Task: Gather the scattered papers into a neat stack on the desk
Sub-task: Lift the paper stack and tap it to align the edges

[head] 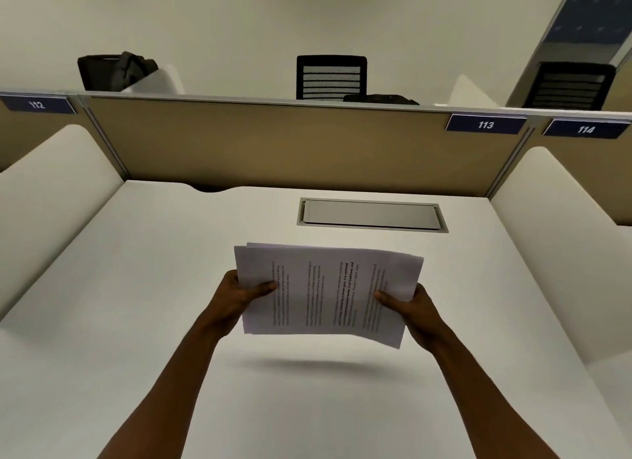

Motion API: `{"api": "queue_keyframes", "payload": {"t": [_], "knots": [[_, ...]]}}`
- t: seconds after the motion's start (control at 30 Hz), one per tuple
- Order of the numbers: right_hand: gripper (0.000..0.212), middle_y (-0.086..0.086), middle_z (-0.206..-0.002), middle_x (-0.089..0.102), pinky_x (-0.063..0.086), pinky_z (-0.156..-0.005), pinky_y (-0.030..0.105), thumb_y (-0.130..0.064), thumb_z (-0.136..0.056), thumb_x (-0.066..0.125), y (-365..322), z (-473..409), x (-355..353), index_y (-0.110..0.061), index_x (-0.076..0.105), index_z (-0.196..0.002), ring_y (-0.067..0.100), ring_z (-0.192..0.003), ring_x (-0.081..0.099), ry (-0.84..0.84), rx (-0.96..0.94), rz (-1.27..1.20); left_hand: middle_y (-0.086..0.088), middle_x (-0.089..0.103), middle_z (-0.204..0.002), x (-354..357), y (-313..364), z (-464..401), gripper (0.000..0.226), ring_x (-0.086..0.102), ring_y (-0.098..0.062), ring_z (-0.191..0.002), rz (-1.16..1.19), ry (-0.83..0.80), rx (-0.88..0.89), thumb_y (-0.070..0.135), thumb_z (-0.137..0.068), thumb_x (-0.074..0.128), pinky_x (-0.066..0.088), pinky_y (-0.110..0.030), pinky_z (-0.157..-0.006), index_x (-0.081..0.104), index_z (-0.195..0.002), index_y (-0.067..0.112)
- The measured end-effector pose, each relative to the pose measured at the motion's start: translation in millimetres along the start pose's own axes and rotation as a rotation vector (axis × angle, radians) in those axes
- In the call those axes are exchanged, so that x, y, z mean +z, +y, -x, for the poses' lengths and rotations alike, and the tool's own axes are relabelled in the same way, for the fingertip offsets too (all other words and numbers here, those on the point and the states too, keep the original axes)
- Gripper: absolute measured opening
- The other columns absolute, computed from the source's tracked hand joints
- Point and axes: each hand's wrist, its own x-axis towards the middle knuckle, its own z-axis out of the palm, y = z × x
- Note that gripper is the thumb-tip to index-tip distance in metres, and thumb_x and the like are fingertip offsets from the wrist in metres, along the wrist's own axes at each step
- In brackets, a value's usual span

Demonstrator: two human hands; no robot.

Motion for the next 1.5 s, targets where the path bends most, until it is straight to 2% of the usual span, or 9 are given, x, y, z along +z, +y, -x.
{"api": "queue_keyframes", "payload": {"t": [0.13,0.23,0.5,0.7,0.87,1.03,1.17,1.33,1.5], "knots": [[0.023,0.006,-0.1,0.077,0.06,-0.071,0.031,-0.023,-0.075,0.08,-0.4,-7.4,4.3,-0.025,0.077,-0.098,0.027,-0.091,0.073,0.039,-0.035,0.065,-0.011,0.077,-0.109,-1.0,-14.0,-3.1,0.042,0.075,-0.023,-0.099,0.08,0.005,0.021,0.022,-0.066,0.087,0.06,-0.028,-0.076,0.076,-0.107,0.016],[0.021,0.006,-0.096,0.077,0.061,-0.073,0.037,-0.023,-0.075,0.077,8.6,-9.8,6.8,-0.027,0.077,-0.096,0.027,-0.088,0.073,0.05,-0.043,0.076,-0.009,0.077,-0.107,0.4,-28.6,-4.0,0.035,0.074,-0.019,-0.097,0.128,0.0,0.026,0.016,-0.072,0.083,0.06,-0.028,-0.075,0.077,-0.106,0.023],[0.035,0.009,-0.101,0.077,0.06,-0.082,0.041,-0.015,-0.069,0.086,48.8,-6.9,1.5,-0.009,0.073,-0.102,0.029,-0.097,0.073,0.111,0.053,0.081,-0.012,0.077,-0.112,0.2,-73.3,-1.4,0.053,0.074,-0.027,-0.105,0.117,0.05,-0.086,0.024,-0.06,0.094,0.061,-0.027,-0.077,0.077,-0.108,0.012],[0.027,0.011,-0.102,0.076,0.059,-0.085,0.046,-0.006,-0.077,0.081,52.0,-11.3,2.3,-0.014,0.073,-0.102,0.03,-0.099,0.071,0.157,0.033,0.061,-0.011,0.078,-0.107,11.9,-70.4,-7.8,0.046,0.075,-0.022,-0.097,0.135,0.075,-0.055,0.025,-0.059,0.093,0.06,-0.028,-0.075,0.079,-0.102,0.019],[0.031,0.008,-0.101,0.077,0.059,-0.078,0.036,-0.009,-0.072,0.085,51.1,-7.9,-3.7,-0.02,0.076,-0.1,0.024,-0.097,0.072,0.15,0.007,0.018,-0.012,0.077,-0.107,16.2,-71.0,-8.1,0.047,0.074,-0.022,-0.098,0.136,0.045,-0.022,0.023,-0.061,0.092,0.059,-0.028,-0.075,0.078,-0.106,0.016],[0.029,0.009,-0.098,0.078,0.059,-0.084,0.043,-0.001,-0.073,0.082,57.4,-7.2,3.3,-0.016,0.076,-0.097,0.029,-0.097,0.071,0.21,0.028,-0.018,-0.009,0.078,-0.106,28.9,-77.9,-8.7,0.035,0.073,-0.024,-0.099,0.132,0.11,-0.054,0.005,-0.074,0.086,0.06,-0.03,-0.077,0.076,-0.105,0.016],[0.031,0.011,-0.101,0.077,0.059,-0.084,0.044,-0.002,-0.075,0.081,51.6,-6.7,1.1,-0.015,0.075,-0.103,0.028,-0.098,0.071,0.199,0.0,-0.022,-0.006,0.078,-0.105,32.7,-71.6,-8.6,0.043,0.073,-0.021,-0.098,0.159,0.117,-0.043,0.015,-0.068,0.087,0.06,-0.033,-0.078,0.074,-0.109,0.014],[0.033,0.004,-0.097,0.078,0.059,-0.079,0.038,-0.002,-0.072,0.084,59.1,-3.4,1.4,-0.021,0.076,-0.098,0.022,-0.095,0.072,0.208,0.049,0.008,-0.007,0.078,-0.105,33.2,-79.0,-3.3,0.045,0.072,-0.024,-0.099,0.108,0.155,-0.083,0.021,-0.066,0.087,0.059,-0.032,-0.078,0.073,-0.109,0.014],[0.033,0.0,-0.094,0.079,0.06,-0.072,0.03,-0.002,-0.072,0.084,62.8,-5.3,3.3,-0.022,0.074,-0.097,0.021,-0.094,0.073,0.247,0.066,0.024,0.004,0.08,-0.096,38.7,-80.0,-3.2,0.028,0.071,-0.022,-0.099,0.085,0.179,-0.099,0.011,-0.079,0.083,0.059,-0.025,-0.074,0.074,-0.101,0.025]]}}
